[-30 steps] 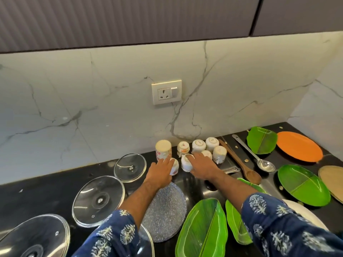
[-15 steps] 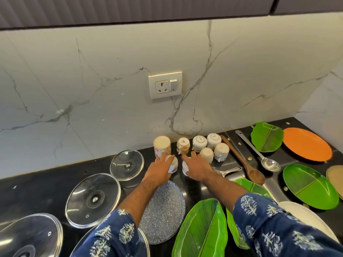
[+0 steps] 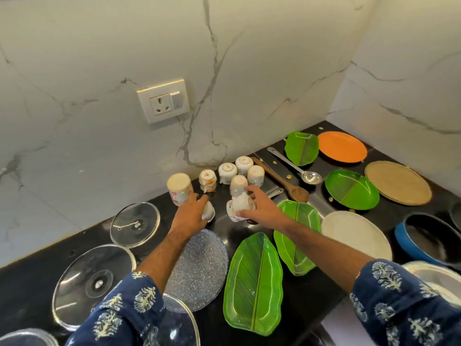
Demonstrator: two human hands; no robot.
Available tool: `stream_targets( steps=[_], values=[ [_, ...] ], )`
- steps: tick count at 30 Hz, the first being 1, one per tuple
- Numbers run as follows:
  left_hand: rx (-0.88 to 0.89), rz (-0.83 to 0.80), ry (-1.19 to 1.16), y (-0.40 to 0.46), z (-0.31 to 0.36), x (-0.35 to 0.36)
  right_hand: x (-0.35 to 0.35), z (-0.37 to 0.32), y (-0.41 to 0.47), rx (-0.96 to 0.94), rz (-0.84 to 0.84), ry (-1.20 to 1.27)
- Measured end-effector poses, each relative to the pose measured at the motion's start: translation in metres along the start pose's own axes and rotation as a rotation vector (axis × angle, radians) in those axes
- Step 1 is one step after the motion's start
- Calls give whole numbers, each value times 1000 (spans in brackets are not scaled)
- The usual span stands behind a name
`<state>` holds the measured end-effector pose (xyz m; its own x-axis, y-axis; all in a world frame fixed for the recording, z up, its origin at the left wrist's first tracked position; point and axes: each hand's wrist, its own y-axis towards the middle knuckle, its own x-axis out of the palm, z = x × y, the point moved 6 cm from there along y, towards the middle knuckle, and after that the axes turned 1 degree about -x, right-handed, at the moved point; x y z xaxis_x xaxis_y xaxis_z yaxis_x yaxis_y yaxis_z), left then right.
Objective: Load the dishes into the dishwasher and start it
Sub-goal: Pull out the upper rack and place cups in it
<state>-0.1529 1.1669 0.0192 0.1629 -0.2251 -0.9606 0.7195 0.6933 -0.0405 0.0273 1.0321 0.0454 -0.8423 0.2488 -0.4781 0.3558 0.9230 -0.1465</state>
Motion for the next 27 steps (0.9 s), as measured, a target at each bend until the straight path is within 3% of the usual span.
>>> stream_targets(
  steps=[4,6,9,15,19,27],
  values=[
    [1,146,-370,-9,33,-21,-24,27,-40,185,42,422],
    [-15,135,-621,-14,56,-26,-36,33,-66,217,45,679],
    [18,33,-791,-23,96,-21,-59,32,-112,244,77,901],
    [213,-170,-945,-62,215,4,-102,60,-227,210,174,1087],
    [333,-252,-880,-107,303,33,-125,94,-335,171,269,1193],
    [657,-553,-832,-273,487,103,-135,163,-579,96,533,1262]
  ],
)
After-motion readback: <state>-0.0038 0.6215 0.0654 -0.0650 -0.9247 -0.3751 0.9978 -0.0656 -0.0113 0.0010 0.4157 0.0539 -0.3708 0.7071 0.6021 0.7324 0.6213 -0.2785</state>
